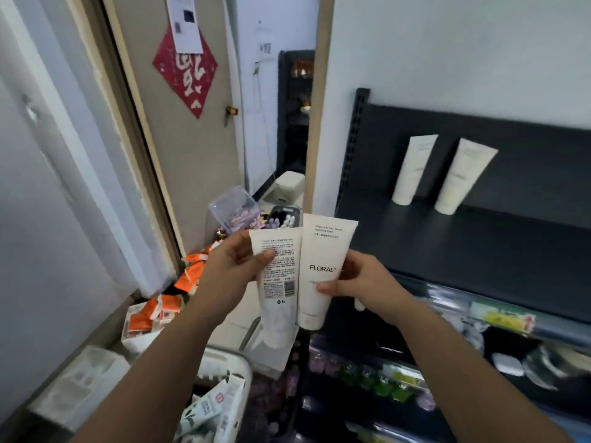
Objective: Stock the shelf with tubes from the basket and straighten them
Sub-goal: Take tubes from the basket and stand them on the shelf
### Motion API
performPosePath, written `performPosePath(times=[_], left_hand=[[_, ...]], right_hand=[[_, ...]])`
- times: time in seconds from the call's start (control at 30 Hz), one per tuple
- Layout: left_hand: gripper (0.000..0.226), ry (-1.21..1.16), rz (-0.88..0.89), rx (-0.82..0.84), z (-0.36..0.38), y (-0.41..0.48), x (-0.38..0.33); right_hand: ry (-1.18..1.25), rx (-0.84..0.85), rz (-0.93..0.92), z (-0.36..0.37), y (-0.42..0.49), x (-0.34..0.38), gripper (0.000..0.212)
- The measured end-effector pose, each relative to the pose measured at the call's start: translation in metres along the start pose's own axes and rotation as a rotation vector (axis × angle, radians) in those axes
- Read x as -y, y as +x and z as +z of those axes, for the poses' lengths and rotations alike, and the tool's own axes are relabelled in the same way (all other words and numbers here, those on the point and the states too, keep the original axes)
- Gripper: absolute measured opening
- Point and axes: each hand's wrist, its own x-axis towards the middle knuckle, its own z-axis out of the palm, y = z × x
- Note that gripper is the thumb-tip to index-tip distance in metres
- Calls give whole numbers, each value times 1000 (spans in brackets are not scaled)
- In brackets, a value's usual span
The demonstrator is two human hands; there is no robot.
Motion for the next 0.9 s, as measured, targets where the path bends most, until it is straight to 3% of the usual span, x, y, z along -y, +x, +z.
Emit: performPosePath(times=[0.23,0.47,0.77,0.9], left_hand=[[22,43,155,128,102,52,-48],[19,170,300,106,205,95,-38],[29,338,396,73,269,96,4],[57,393,353,207,269,102,12]], right_hand=[[-8,-232,-101,-96,-19,27,46],[-129,-453,-121,-181,-20,16,46],[-175,-513,-35,-230,-16,-33,49],[-172,-471,-42,-236,-14,-41,50]])
